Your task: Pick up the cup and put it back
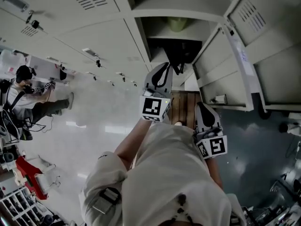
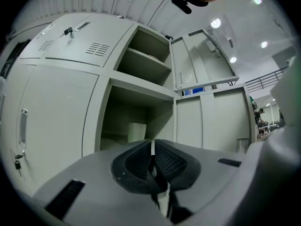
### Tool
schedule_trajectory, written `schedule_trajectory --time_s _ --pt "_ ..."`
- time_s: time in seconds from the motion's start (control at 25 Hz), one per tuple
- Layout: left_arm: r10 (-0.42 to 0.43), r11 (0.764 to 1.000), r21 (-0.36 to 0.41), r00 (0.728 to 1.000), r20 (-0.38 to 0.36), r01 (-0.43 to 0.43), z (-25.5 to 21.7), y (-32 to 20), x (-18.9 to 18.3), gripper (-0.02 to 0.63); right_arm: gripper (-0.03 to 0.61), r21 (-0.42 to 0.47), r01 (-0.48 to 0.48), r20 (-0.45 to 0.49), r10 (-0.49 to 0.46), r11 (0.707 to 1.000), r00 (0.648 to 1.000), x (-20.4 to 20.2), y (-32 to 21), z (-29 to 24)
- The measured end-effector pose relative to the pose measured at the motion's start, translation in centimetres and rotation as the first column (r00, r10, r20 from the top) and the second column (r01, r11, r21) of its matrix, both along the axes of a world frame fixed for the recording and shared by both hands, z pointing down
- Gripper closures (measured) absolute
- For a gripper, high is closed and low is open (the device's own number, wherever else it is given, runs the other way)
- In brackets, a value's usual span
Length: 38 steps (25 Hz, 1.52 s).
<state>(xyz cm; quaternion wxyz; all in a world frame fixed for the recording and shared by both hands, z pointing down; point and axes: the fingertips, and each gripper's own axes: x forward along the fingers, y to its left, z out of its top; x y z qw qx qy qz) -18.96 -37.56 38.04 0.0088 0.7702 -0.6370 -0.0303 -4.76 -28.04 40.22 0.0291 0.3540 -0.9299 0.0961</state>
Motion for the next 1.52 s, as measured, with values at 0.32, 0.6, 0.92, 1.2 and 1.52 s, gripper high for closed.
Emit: schedule_trajectory --time_s 0.32,0.6,0.92,1.2,1.52 --pt "0.089 0.996 0.015 0.994 0.06 -0.09 -1.4 -8.2 -0.7 0.409 0.552 0.003 -0.074 -0.018 0.074 0.997 0.997 -2.1 -3.5 0.2" --pt "0.085 0.994 -0.078 0.99 0.11 -0.077 -0.9 -14.4 -1.3 0.258 0.552 -0.004 -0.198 -0.022 0.198 0.98 0.98 -1.4 -5.7 0.4" --pt "0.041 0.992 -0.123 0.994 0.1 -0.028 -0.7 -18.4 -2.1 0.233 0.552 -0.007 -0.232 -0.066 0.231 0.973 0.971 -2.4 -7.0 1.4" --pt "0.009 0.99 -0.138 0.995 0.094 0.004 -0.6 -20.4 -2.9 0.235 0.552 -0.025 -0.254 -0.071 0.252 0.967 0.965 -2.1 -7.3 1.8" --pt "-0.014 0.993 -0.114 0.99 0.138 0.03 -0.7 -20.3 -3.1 0.282 0.552 -0.033 -0.262 -0.089 0.258 0.965 0.962 -1.9 -6.8 2.3"
